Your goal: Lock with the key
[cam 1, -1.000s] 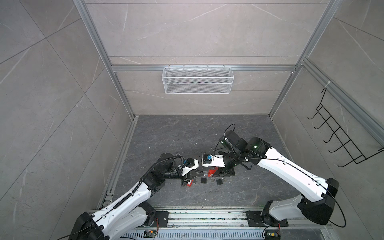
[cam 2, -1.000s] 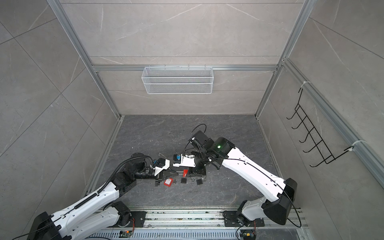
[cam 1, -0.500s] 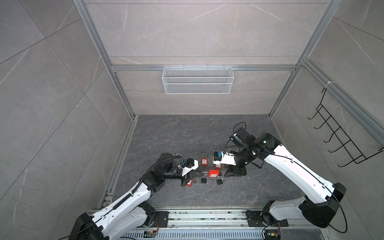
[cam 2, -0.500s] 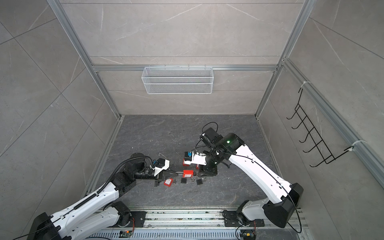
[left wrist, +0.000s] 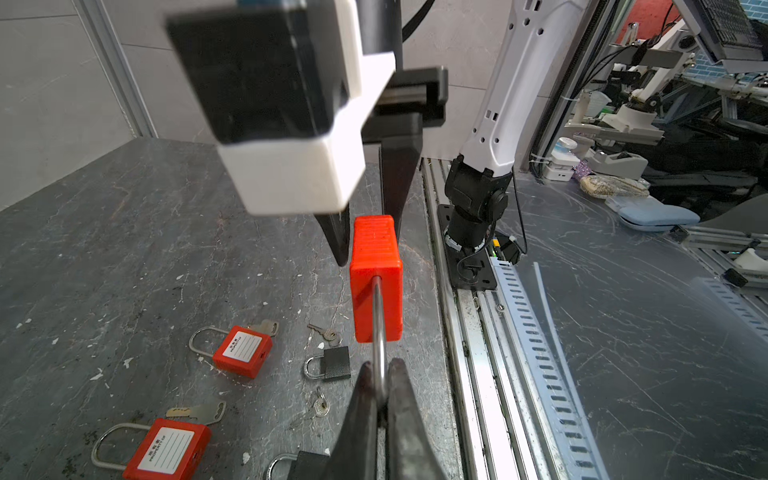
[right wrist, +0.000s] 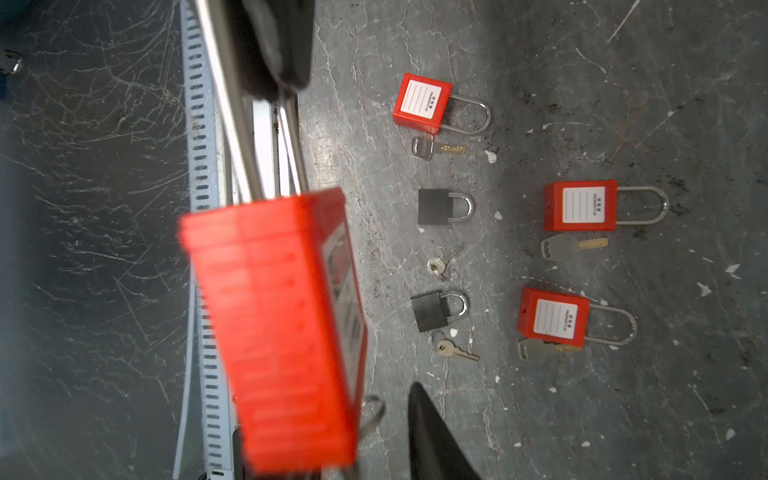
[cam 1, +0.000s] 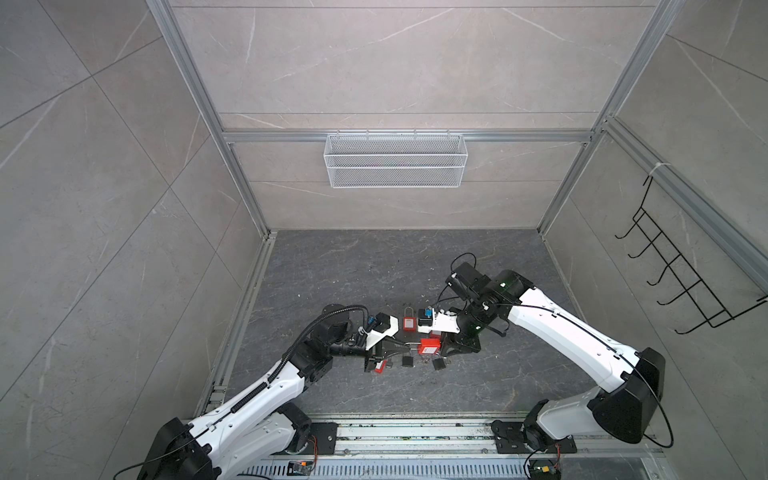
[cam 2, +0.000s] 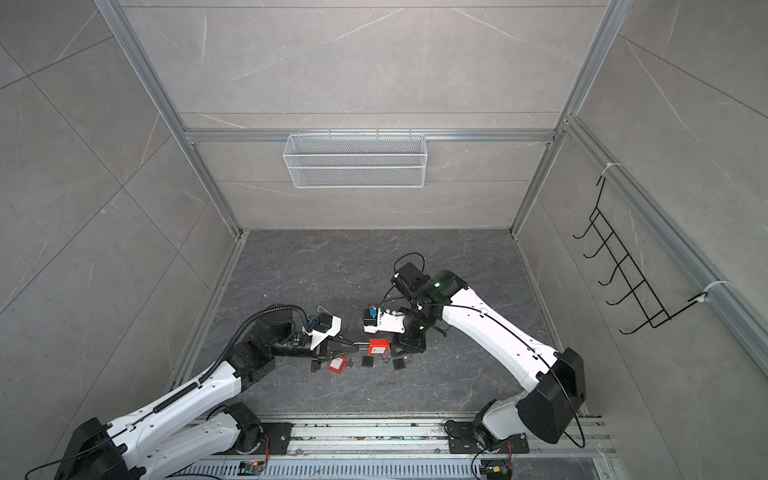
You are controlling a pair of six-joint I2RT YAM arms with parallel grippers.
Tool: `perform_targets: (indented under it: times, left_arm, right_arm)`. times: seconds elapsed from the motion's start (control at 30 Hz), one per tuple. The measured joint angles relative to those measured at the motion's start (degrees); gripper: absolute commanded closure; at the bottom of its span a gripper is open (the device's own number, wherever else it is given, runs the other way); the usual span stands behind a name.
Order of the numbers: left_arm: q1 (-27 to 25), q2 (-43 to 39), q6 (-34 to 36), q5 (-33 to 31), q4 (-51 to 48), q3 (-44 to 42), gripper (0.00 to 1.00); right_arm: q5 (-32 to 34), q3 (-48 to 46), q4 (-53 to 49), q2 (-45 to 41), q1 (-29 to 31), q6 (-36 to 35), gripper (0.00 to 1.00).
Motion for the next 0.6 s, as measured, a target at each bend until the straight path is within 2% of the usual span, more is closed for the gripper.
perform_targets:
  times: [0.27,0.47,0.6]
  left_arm:
    - [0.00,0.02,-1.25,0.04,2.80,0.00,1.00]
    - [-0.26,0.02,-0.74,0.02,1.31,0.00,1.00]
    - [-0.26,0.02,-0.11,0.02,-0.22,0.04,1.00]
  right_arm:
    - [0.44,-4.76,7.69,-7.45,0.00,0.83,0.68]
    - [0.59,-4.74,6.45,-9.70,0.00,0.22,0.56]
    - [0.59,-4.52,4.17,-9.73,0.00,-0.09,0.58]
